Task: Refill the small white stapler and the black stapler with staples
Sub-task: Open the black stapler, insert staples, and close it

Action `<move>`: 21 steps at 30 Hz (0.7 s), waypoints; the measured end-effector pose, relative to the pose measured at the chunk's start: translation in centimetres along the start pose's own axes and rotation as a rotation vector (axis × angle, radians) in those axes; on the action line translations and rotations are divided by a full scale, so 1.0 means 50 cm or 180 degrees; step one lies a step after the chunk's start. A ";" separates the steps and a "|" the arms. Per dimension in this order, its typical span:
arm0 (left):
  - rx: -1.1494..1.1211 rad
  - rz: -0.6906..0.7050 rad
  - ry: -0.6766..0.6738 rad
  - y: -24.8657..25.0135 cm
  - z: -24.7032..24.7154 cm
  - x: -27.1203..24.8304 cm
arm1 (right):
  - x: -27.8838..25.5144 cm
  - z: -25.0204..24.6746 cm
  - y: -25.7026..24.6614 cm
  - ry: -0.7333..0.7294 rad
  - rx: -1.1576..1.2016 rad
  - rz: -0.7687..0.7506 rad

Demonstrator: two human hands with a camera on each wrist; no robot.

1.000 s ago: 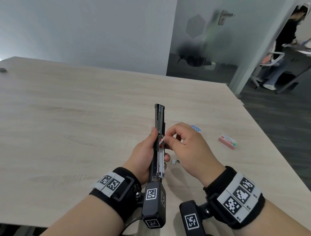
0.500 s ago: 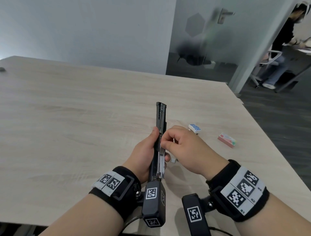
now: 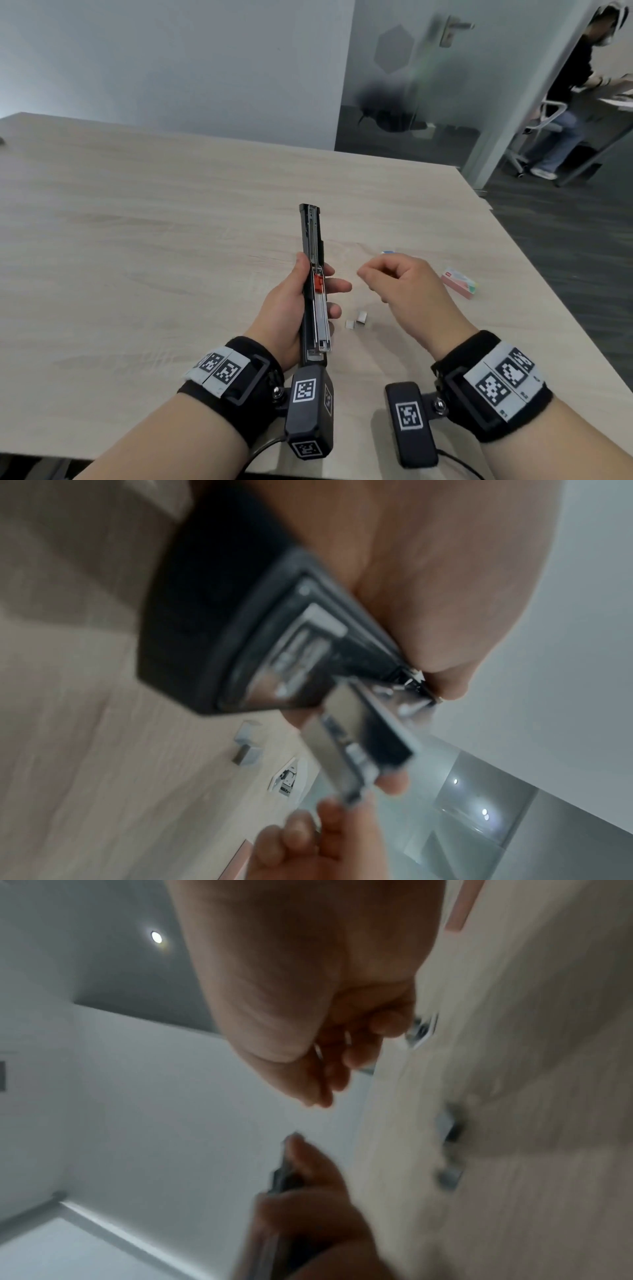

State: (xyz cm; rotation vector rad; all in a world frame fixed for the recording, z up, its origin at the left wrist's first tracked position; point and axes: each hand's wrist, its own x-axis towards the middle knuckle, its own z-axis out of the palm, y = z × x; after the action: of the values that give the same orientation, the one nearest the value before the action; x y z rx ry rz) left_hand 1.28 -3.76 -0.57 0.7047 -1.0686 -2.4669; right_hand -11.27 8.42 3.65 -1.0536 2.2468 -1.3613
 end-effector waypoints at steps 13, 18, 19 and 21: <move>0.0050 0.0086 -0.0032 0.001 0.001 -0.003 | 0.009 0.009 0.041 -0.0784 -0.1842 0.0441; 0.0081 0.0047 -0.0036 0.003 0.003 -0.007 | 0.003 0.002 0.019 -0.0475 -0.0841 0.0227; 0.0082 0.0038 -0.0007 0.003 0.004 -0.008 | -0.001 0.000 0.007 -0.0361 -0.0481 0.0120; 0.0084 0.0015 0.0079 0.004 0.005 -0.008 | -0.009 -0.003 -0.020 -0.0254 -0.0101 -0.0106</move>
State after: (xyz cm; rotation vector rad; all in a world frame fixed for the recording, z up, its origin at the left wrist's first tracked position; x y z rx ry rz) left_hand 1.49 -3.56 -0.14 0.7381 -1.0941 -2.4378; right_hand -10.61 8.56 4.52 -1.1401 2.2096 -1.2772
